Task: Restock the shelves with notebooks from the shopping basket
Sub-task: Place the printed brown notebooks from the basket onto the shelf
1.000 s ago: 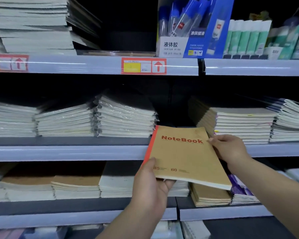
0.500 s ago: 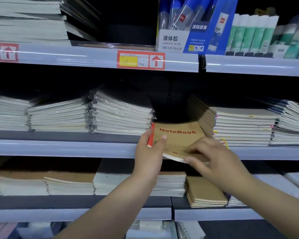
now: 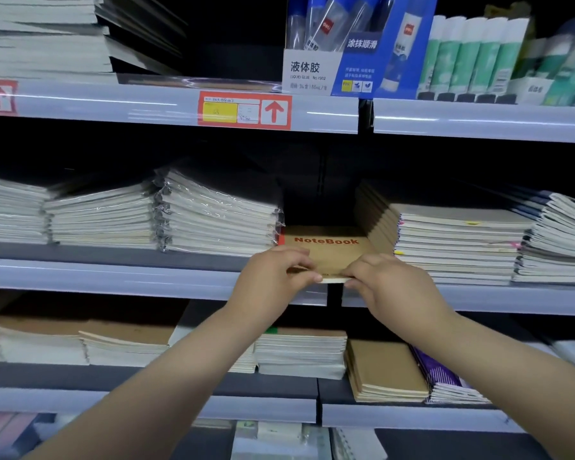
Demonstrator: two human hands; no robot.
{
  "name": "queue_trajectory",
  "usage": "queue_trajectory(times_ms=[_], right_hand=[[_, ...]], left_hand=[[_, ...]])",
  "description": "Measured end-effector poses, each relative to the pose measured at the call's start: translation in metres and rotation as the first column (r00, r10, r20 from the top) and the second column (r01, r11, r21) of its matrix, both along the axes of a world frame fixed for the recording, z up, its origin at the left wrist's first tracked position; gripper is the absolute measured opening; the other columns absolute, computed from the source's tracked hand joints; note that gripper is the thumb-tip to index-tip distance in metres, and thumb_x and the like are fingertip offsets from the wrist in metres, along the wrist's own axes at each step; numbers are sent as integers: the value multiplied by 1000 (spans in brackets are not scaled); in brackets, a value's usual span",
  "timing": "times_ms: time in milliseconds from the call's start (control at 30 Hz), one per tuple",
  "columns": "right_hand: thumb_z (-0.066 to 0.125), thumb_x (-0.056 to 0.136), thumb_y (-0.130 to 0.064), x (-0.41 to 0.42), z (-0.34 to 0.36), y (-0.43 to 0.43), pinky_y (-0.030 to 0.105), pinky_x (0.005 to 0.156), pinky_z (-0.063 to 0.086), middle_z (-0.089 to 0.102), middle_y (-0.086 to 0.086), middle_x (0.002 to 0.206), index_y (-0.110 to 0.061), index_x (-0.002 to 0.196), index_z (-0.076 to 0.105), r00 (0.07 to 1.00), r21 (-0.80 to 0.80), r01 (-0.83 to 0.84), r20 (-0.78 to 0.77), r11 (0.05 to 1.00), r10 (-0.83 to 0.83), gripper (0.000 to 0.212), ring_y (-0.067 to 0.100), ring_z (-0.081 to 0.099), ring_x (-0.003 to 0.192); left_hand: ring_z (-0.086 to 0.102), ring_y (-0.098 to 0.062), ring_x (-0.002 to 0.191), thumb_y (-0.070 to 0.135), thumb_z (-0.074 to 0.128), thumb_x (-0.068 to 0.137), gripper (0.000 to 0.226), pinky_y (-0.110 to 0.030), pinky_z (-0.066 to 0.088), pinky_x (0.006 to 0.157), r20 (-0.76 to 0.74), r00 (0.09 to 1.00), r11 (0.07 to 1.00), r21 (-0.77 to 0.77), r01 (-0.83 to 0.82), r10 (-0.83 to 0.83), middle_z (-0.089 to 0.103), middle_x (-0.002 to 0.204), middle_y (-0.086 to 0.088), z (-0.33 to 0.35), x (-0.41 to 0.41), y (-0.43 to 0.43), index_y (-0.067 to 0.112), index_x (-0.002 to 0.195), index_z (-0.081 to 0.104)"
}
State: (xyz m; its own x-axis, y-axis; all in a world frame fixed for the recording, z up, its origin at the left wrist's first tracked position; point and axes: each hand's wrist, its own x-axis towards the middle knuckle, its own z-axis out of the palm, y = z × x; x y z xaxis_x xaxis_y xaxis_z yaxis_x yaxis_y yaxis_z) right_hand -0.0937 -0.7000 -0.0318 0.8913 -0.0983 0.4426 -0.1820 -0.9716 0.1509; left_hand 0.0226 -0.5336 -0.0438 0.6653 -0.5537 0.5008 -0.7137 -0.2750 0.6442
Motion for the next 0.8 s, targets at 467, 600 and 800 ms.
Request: queue_trajectory(times_ms=[467, 600, 800], right_hand=[[48, 97, -34, 38, 16, -17, 34, 74, 46, 56, 0, 110, -25, 108, 61, 980, 166, -11, -196, 986, 44, 20, 24, 56, 101], [42, 101, -36, 48, 33, -21, 34, 76, 44, 56, -1, 89, -22, 84, 57, 939, 229, 23, -339, 973, 58, 26, 24, 53, 93], [33, 104, -40, 57, 44, -22, 29, 68, 32, 43, -4, 72, -19, 72, 47, 896, 240, 58, -441, 969, 56, 40, 21, 45, 82]], left_hand=[[60, -11, 92, 30, 67, 88, 13, -30, 49, 80, 184, 979, 953, 271, -134, 86, 70, 95, 9, 13, 13, -23, 27, 97, 76], [59, -11, 86, 28, 69, 87, 9, -26, 46, 73, 151, 986, 935, 332, -123, 76, 62, 82, 12, 19, 22, -31, 25, 93, 76], [58, -7, 79, 20, 70, 87, 8, -21, 43, 67, 91, 994, 908, 407, -99, 67, 60, 76, 14, 28, 38, -44, 19, 90, 78]])
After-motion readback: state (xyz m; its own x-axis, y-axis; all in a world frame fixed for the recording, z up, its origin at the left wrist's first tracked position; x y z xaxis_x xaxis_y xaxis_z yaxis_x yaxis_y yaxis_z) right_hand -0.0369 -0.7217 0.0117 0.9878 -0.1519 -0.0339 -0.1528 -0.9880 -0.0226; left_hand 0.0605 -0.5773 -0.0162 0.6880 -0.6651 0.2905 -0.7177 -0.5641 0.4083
